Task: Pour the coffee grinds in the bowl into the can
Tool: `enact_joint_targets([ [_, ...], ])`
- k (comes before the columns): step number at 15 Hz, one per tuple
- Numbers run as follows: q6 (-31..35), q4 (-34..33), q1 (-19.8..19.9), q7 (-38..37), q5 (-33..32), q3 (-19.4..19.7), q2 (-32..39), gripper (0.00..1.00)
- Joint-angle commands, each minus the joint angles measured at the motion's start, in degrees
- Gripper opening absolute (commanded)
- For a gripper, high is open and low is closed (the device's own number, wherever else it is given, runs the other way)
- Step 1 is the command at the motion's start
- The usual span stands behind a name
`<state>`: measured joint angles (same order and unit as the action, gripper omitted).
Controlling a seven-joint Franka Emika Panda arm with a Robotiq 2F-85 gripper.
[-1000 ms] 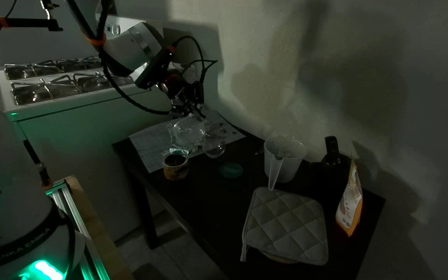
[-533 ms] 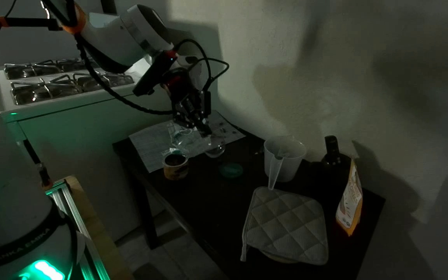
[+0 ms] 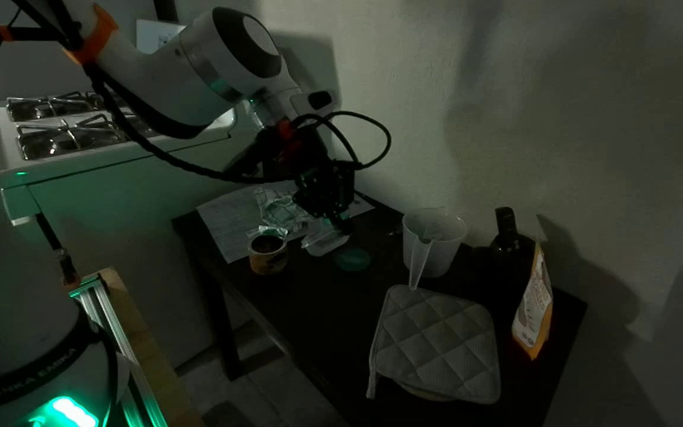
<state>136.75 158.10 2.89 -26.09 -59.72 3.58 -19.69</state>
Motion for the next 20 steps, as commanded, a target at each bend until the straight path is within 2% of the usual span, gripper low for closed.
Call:
enact_joint_targets([
  [1, 13.23, -0.21, 4.64, -4.67, -8.51, 2.09, -0.18, 0.03],
  [2, 8.05, -0.5, 3.49, -0.95, -3.47, 0.95, -0.1, 0.03],
  [3, 9.3, -0.65, 4.25, -1.11, -4.12, 1.24, -0.1, 0.11],
  [4, 9.22, -0.65, 4.35, -0.95, -4.04, 1.23, -0.09, 0.11],
  [5, 9.19, -0.65, 4.3, -0.96, -4.01, 1.06, -0.07, 0.03],
  [7, 6.94, -2.35, 3.85, -1.95, 3.87, 1.68, 2.74, 0.03],
  [12, 2.25, -4.96, 8.06, -1.09, 11.96, 3.9, 8.33, 0.03],
  [16, 7.69, -6.73, 10.13, -1.07, 21.02, 7.28, 15.46, 0.03],
  [20, 15.9, -7.25, 9.86, 5.28, 37.93, 9.24, 21.63, 0.03],
])
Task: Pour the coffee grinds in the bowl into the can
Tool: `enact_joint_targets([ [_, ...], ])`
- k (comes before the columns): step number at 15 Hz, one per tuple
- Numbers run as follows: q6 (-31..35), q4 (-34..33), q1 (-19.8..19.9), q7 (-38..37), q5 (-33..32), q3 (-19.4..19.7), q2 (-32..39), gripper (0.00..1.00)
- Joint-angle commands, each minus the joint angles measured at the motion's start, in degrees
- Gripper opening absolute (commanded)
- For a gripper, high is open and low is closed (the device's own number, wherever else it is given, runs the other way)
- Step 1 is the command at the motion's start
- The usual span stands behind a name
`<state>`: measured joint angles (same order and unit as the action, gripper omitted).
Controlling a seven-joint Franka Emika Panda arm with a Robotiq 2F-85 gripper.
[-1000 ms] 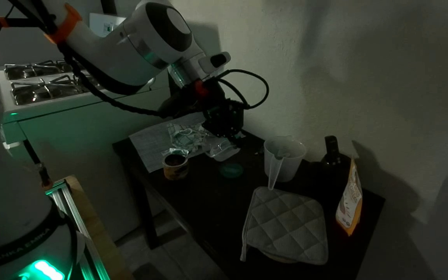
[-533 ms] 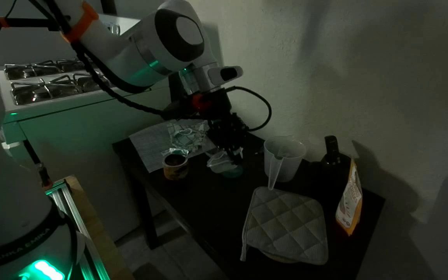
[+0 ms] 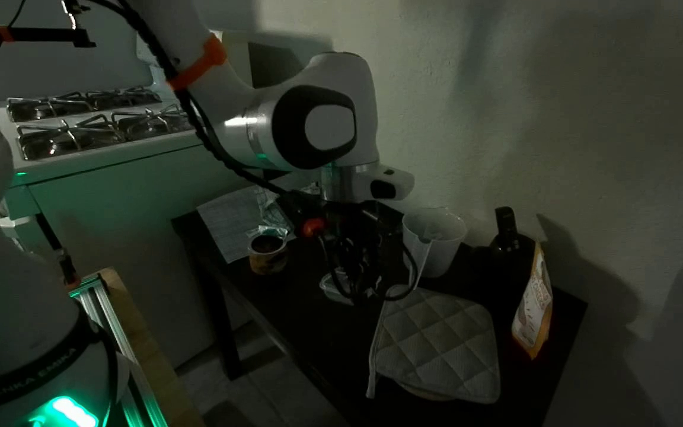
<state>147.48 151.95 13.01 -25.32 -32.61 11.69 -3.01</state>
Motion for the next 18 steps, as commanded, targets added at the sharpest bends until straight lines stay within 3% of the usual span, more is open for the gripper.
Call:
enact_joint_targets([
  [1, 7.3, -0.38, -0.24, 6.43, 15.58, 1.2, 5.55, 0.03],
  [5, 11.17, -0.95, -0.1, 17.26, 33.96, -0.73, 9.39, 0.03],
  [7, 9.57, -1.84, 0.03, 21.44, 39.27, -1.67, 10.33, 0.06],
  [8, 9.2, -2.26, -0.19, 20.85, 38.66, -1.24, 10.69, 0.36],
  [9, 9.05, -2.49, -0.33, 20.59, 37.94, -0.86, 10.82, 0.36],
  [12, 8.56, -2.84, -1.21, 15.48, 31.13, 1.83, 10.3, 0.58],
  [15, 8.47, -1.51, -1.4, 15.26, 28.72, 2.46, 6.25, 0.81],
  [17, 11.61, 1.39, -2.23, 13.95, 21.36, 3.15, 1.34, 0.94],
  [18, 10.18, -2.4, -0.89, 16.3, 26.65, 2.05, 7.33, 0.78],
])
